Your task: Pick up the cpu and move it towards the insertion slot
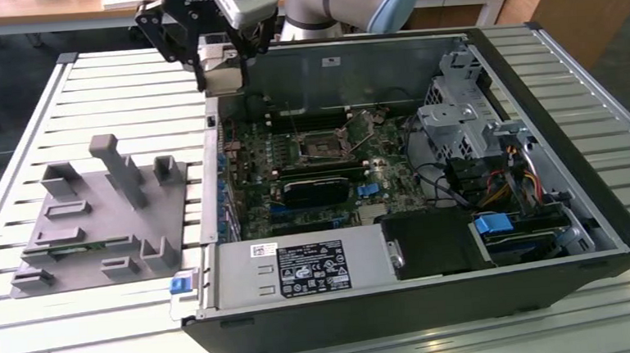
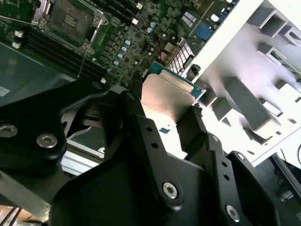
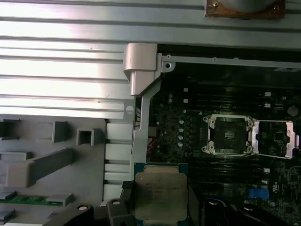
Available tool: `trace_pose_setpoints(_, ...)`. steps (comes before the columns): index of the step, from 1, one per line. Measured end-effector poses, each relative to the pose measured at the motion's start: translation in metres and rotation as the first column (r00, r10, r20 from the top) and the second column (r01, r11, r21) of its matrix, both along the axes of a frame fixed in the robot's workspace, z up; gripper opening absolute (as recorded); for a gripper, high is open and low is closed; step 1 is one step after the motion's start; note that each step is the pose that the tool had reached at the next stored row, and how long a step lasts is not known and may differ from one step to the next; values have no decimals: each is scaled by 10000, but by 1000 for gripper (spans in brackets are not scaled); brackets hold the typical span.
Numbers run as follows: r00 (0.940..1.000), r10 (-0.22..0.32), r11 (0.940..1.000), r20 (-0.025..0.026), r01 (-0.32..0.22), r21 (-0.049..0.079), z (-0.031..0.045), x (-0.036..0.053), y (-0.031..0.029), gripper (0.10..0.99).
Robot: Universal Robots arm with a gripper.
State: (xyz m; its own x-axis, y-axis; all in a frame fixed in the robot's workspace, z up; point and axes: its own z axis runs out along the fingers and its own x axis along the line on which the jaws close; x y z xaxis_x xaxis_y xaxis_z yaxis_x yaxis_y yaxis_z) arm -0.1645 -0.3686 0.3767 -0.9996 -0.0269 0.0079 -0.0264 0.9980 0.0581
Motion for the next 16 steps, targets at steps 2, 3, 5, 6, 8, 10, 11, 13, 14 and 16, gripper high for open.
trace_pose_setpoints(2,10000,0,10000,1,0,0,0,27,8,541)
trace_pose_setpoints(3,10000,0,10000,0,0,0,0,42,13,541)
trace_pose_setpoints(5,10000,0,10000,-1,0,-1,0,71,22,541)
trace_pose_setpoints(6,10000,0,10000,0,0,0,0,84,26,541)
trace_pose_setpoints(8,10000,0,10000,0,0,0,0,109,34,541)
trace_pose_setpoints(10,10000,0,10000,0,0,0,0,128,39,541)
trace_pose_setpoints(11,10000,0,10000,0,0,0,0,138,42,541)
trace_pose_setpoints(13,10000,0,10000,0,0,0,0,156,47,541)
trace_pose_setpoints(14,10000,0,10000,0,0,0,0,163,49,541)
trace_pose_setpoints(16,10000,0,10000,0,0,0,0,179,52,541)
